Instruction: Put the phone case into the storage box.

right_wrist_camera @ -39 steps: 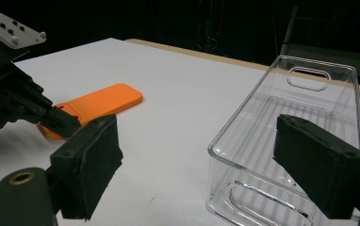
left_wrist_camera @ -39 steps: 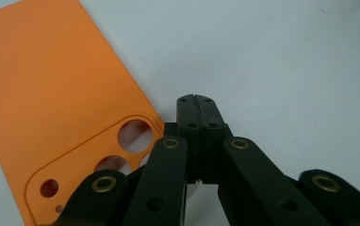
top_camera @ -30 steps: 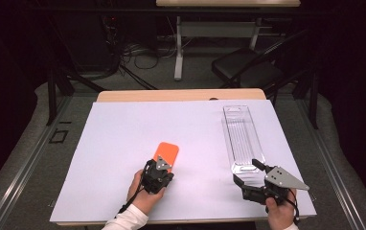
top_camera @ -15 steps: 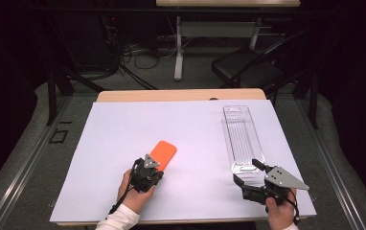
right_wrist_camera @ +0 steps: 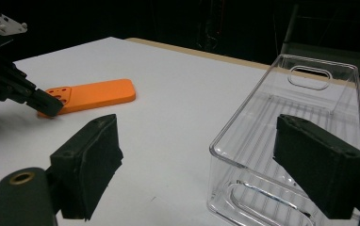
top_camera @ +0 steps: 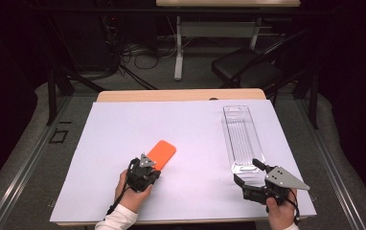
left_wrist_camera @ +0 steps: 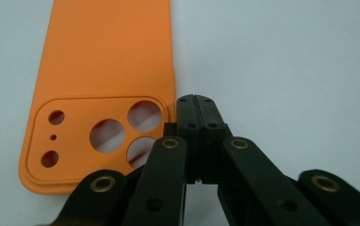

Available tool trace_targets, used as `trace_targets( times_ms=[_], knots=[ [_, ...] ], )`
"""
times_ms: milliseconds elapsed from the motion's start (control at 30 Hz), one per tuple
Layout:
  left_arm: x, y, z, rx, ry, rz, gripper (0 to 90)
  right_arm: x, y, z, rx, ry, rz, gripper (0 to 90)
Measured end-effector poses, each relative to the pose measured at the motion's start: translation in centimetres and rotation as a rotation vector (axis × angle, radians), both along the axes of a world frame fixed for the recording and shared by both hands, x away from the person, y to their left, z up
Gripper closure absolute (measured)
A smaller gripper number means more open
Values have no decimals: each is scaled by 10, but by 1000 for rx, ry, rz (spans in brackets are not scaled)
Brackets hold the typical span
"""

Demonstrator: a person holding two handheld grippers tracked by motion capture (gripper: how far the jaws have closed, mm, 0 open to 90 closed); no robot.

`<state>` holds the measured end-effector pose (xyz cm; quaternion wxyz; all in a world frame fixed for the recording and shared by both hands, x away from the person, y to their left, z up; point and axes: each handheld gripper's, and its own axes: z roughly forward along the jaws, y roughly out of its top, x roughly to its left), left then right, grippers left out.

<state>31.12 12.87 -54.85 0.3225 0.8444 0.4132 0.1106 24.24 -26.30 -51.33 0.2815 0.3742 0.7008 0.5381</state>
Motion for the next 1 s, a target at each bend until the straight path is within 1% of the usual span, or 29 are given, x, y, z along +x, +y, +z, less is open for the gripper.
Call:
trace_targets(
  times_ms=[67,233,600,733,933,1000],
  knots=[
    [0,1,0,0,4,1,900,0,0,0,1,-2,0,146],
    [0,3,1,17,0,7,900,0,-1,0,2,-2,0,146],
    [2,4,1,16,0,16,900,0,-1,0,4,-4,0,145],
    [2,5,1,14,1,11,900,0,-1,0,2,-6,1,145],
    [0,3,2,9,-4,-2,829,0,-1,1,1,-2,3,146],
    [0,3,3,-4,-18,-1,778,0,-1,1,0,-3,4,145]
  ],
)
